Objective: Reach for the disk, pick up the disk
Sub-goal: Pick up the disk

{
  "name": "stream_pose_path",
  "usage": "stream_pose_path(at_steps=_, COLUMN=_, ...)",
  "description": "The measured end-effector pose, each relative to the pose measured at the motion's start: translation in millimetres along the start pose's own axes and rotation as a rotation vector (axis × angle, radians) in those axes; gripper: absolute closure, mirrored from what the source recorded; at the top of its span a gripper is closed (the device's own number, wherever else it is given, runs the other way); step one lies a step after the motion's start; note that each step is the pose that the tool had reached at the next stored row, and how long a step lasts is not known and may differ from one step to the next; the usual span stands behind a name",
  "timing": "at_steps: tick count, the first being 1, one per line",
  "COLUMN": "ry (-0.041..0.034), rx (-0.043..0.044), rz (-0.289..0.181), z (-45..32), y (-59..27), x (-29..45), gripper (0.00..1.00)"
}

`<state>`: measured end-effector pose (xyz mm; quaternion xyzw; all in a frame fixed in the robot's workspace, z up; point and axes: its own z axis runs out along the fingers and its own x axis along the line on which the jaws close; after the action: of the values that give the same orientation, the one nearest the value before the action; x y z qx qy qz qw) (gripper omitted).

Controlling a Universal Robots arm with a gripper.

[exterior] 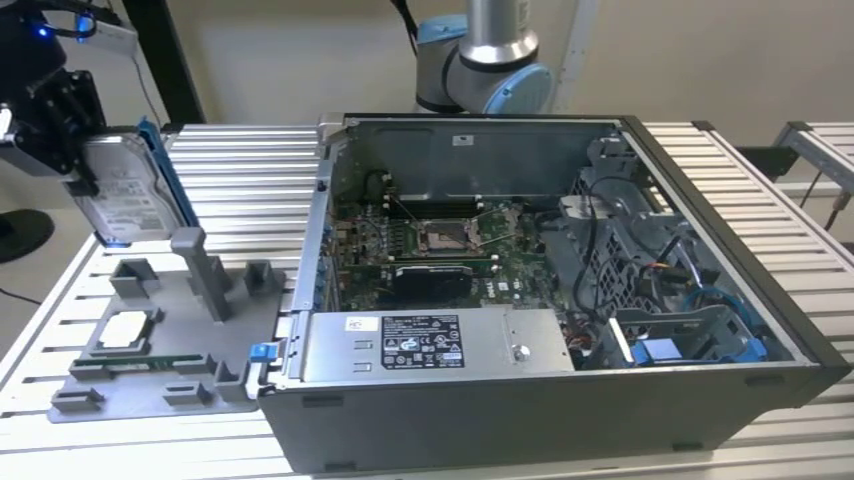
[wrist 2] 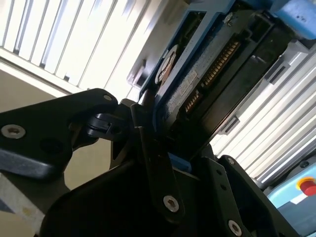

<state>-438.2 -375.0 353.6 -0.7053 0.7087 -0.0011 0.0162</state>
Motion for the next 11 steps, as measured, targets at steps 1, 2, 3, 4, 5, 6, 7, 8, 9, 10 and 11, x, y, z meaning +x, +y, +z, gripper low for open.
stream_pose_path(at_steps=1, ry=0.0000, rx=0.0011, rz=0.000, z=-2.9, y=0.0, x=-0.1, gripper=1.00)
stream_pose_path(at_steps=2, ry=0.0001, rx=0.0020, rz=0.000, z=-5.4, y=-0.1, x=-0.1, gripper=1.00)
stream_pose_path(at_steps=3, ry=0.0000, rx=0.0030, rz=0.000, z=-7.8, y=-0.2, x=-0.1, gripper=1.00)
stream_pose_path(at_steps=4, ry=0.0000, rx=0.0041, rz=0.000, z=-10.3, y=-0.2, x=-0.2, gripper=1.00)
stream_pose_path(at_steps=5, ry=0.0000, rx=0.0051, rz=0.000, z=-12.6, y=-0.3, x=-0.3, gripper=1.00)
stream_pose_path(at_steps=6, ry=0.0000, rx=0.0059, rz=0.000, z=-15.2, y=-0.4, x=-0.3, gripper=1.00)
stream_pose_path(at_steps=7, ry=0.0000, rx=0.0066, rz=0.000, z=-17.8, y=-0.4, x=-0.4, gripper=1.00)
stream_pose_path(at_steps=8, ry=0.0000, rx=0.0072, rz=0.000, z=-20.3, y=-0.5, x=-0.4, gripper=1.00)
stream_pose_path(at_steps=9, ry=0.0000, rx=0.0076, rz=0.000, z=-22.7, y=-0.5, x=-0.5, gripper=1.00)
stream_pose_path(at_steps=10, ry=0.0000, rx=0.0080, rz=0.000, z=-25.3, y=-0.6, x=-0.5, gripper=1.00)
stream_pose_path(at_steps=11, ry=0.0001, rx=0.0082, rz=0.000, z=-28.0, y=-0.7, x=-0.6, gripper=1.00)
